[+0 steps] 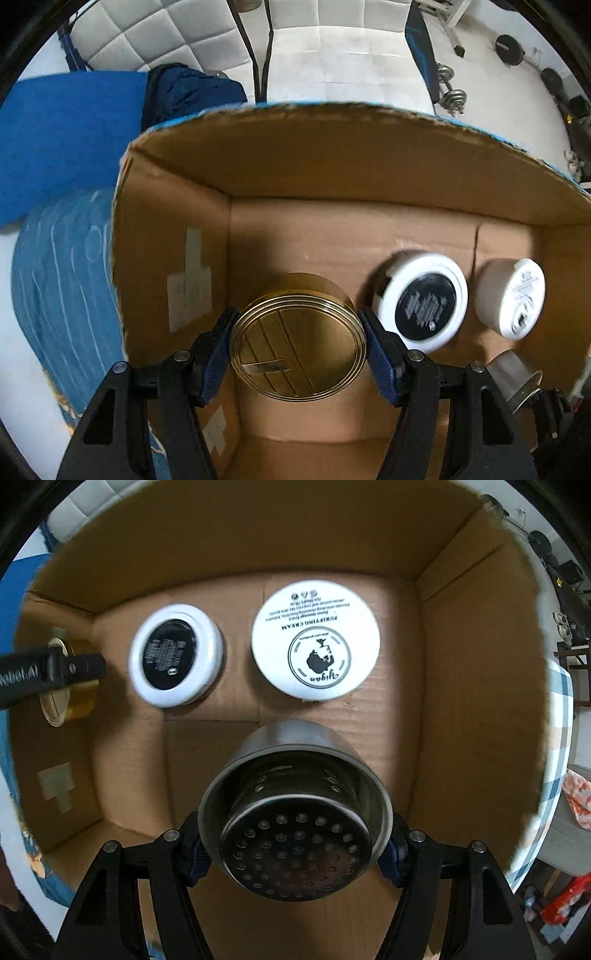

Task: Organize rigid objects
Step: 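Carry the gold tin and steel canister into the box and release both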

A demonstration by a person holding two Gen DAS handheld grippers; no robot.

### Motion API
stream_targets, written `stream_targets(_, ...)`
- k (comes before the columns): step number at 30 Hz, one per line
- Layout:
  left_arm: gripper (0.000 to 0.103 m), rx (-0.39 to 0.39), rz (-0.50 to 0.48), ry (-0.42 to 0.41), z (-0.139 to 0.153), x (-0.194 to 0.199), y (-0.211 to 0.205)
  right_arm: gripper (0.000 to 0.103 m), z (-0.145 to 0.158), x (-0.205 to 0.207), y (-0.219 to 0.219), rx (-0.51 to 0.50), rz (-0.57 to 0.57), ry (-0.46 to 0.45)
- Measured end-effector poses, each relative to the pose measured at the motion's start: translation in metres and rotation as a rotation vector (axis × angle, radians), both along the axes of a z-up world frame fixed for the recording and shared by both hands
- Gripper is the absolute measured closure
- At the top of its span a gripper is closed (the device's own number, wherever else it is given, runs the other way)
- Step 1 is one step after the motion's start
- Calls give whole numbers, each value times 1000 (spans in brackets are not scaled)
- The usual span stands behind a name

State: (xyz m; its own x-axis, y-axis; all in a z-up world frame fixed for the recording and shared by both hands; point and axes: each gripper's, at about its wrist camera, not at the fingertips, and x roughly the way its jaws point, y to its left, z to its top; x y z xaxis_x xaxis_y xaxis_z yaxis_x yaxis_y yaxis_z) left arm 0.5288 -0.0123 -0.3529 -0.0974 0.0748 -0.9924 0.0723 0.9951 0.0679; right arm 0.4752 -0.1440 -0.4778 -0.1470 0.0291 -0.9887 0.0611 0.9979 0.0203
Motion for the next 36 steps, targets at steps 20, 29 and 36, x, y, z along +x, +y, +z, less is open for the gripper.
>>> stream_targets(20,39,-82,66,125,-29,9,11,30,-39,28,-12,-22,-49,113)
stream_targets(29,19,-122,83,74,17,-8,22,12,-7,21,-16,8,-39,84)
stream_targets(36,14,-136,34,-45,73,-55,14,0,39,-7,-9,11,-10,-17)
